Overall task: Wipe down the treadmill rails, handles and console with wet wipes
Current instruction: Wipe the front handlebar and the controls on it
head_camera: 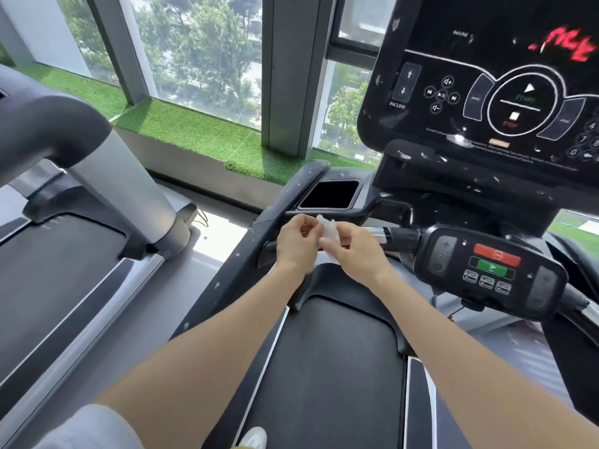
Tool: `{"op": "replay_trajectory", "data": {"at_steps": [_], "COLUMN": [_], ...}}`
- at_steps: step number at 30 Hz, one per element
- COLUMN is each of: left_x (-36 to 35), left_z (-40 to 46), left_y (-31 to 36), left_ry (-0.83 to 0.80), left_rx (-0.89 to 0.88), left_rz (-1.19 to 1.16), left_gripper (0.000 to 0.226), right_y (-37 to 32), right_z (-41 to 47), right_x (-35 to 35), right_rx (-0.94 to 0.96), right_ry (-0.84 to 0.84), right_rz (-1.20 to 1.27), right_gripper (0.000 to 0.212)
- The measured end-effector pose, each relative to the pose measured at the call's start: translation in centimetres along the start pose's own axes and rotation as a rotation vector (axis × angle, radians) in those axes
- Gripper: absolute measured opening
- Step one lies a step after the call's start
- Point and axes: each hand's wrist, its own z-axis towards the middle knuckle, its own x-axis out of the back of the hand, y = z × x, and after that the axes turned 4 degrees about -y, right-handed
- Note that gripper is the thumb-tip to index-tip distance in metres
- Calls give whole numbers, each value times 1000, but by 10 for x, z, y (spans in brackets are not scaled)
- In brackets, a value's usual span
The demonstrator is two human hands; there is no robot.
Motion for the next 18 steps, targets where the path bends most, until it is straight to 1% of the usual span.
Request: {"op": "replay_trajectory", "data": {"at_steps": [2,3,5,6,7,8,10,11,13,15,18], "left_x": [-5,-8,-11,-13,-14,-14,-10,-6,2,11,25], "left_z": [0,-1,0,1,2,4,9,12,18,23,26], "left_y": [9,13,18,18,18,18,15,12,5,-2,-9], "left_ry": [-94,-137,-194,-211,-216,-207,-180,-168,-162,-146,-114], "left_rx": [53,67,85,92,86,60,-41,-84,-124,-126,-99], "left_rz": [-257,-345,-426,-413,-337,-194,154,279,414,504,600], "left_gripper": [14,13,9,8,9,9,8,7,5,5,9], "right_y": [-5,-8,-13,-15,-16,-16,-12,-7,2,8,9], "right_z": [-1,-1,-1,-1,0,1,3,4,6,6,9], "right_x": [4,7,15,19,24,31,47,56,70,74,61], "right_rx": [-26,-25,-10,1,14,25,7,-15,-68,-152,-253], "right_ry": [67,117,201,232,269,314,396,417,409,339,212], "right_rz": [63,86,71,33,-40,-157,-508,-694,-953,-1067,-1056], "right_gripper": [16,13,10,12,14,17,21,22,22,20,19]}}
